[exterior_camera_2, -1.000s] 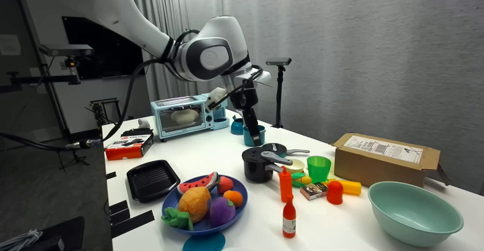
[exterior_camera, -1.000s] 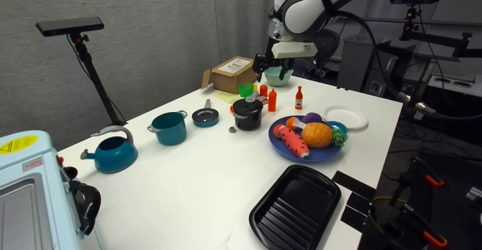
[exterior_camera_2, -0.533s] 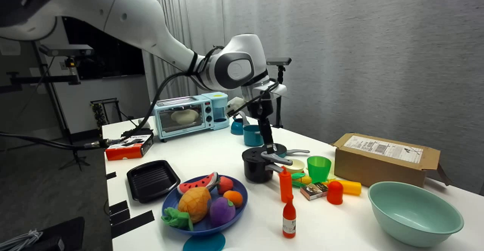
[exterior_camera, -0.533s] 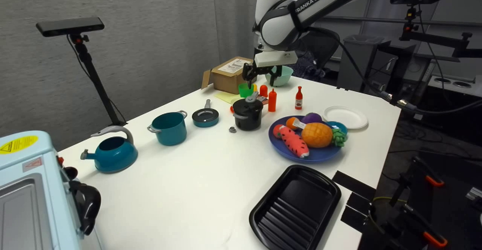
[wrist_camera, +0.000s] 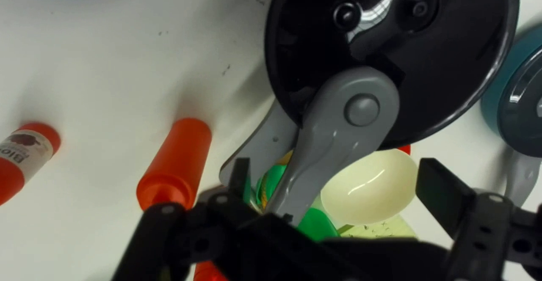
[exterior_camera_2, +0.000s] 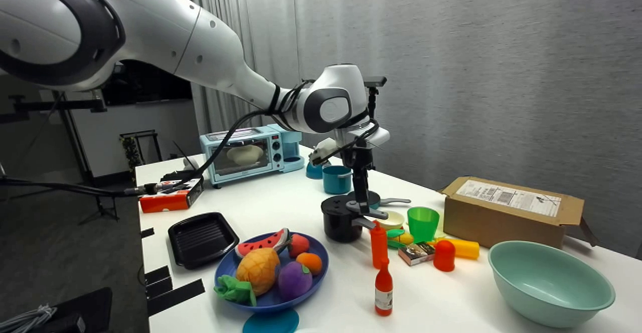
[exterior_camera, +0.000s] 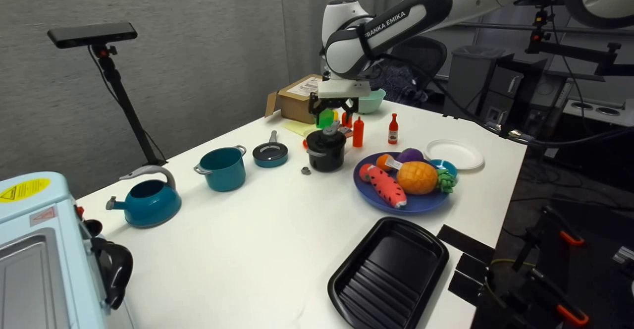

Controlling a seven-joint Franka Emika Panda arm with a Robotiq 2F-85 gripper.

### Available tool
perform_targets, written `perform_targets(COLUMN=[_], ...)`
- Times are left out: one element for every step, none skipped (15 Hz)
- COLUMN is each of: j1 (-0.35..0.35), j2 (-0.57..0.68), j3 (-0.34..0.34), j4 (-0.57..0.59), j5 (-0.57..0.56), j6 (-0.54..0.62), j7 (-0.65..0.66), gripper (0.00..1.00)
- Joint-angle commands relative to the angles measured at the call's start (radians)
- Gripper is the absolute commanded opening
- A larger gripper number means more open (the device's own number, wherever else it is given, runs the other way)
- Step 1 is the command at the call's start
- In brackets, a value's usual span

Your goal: Pick up the lid and put it on the table

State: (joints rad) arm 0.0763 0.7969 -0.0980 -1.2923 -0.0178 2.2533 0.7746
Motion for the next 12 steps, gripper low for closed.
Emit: perform_targets(j1=[-0.001,-0.002,-0.004,-0.005,-0.018,-0.023,-0.027,-0.034,-0.04,-0.047,-0.053,-0.057], j2=[0.075,0.084,0.092,0.099,0.103,0.108,0.113,0.117,0.121,0.125,0.129,0.131], j3=[-0.018,-0.02,-0.023,-0.024,-0.024,-0.021,-0.02,-0.015,-0.013,-0.007,-0.002,0.0], j4=[0.114,0.125,0.134,0.142,0.155,0.162,0.171,0.18,0.189,0.201,0.21,0.216], j5=[0.041,0.046,0.048,0.05,0.055,0.058,0.06,0.065,0.07,0.077,0.082,0.087], j6=[-0.035,-0.04,-0.042,-0.047,-0.059,-0.07,-0.077,-0.088,-0.097,-0.117,-0.13,-0.14], j7=[0.076,0.095,0.112,0.128,0.126,0.128,0.128,0.122,0.117,0.107,0.097,0.092], gripper=[1.0,1.0,1.0,1.0,1.0,0.75,0.72,0.66,0.56,0.49,0.4,0.34])
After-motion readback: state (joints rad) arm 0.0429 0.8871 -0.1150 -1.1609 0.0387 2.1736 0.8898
